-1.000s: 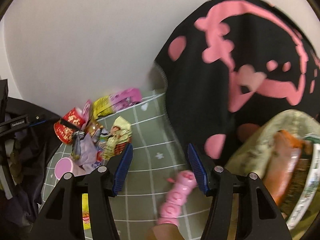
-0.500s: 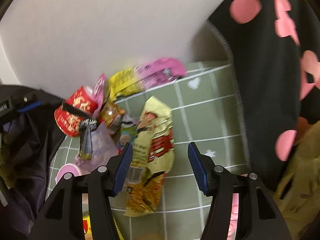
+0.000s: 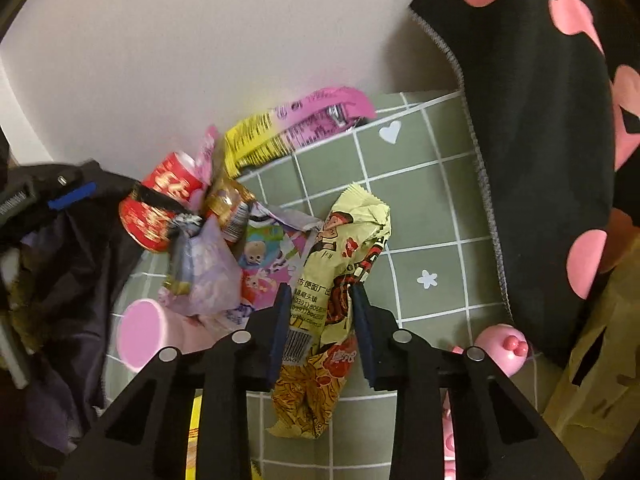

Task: Collect trash
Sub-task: 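Grasp the red cup with the left gripper while the right gripper grasps the snack wrapper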

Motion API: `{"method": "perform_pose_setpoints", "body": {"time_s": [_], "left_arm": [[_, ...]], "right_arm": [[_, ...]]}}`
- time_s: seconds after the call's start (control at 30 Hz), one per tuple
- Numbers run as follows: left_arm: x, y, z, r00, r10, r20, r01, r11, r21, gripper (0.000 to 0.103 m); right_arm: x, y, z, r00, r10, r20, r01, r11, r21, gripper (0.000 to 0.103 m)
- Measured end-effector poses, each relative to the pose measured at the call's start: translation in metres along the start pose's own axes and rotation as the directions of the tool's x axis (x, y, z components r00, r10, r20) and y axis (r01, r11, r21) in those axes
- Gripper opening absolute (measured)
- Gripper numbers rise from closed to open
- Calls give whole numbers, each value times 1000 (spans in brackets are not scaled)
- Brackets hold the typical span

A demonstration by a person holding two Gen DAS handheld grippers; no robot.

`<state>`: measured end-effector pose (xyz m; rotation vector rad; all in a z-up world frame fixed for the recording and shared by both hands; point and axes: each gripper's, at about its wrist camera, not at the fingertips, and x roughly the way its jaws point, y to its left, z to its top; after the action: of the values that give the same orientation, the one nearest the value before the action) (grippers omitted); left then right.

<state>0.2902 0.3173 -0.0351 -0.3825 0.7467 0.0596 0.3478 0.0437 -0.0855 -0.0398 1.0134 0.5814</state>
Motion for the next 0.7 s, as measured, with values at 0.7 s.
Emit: {"method": "perform_pose_setpoints", "body": {"time_s": [0.7], "left_arm": [[19,2,-16,998,-36,-56,28,990,-137,49]], "right_arm": [[-70,-40,-17,991,-67,116,64,997,32,26]]}}
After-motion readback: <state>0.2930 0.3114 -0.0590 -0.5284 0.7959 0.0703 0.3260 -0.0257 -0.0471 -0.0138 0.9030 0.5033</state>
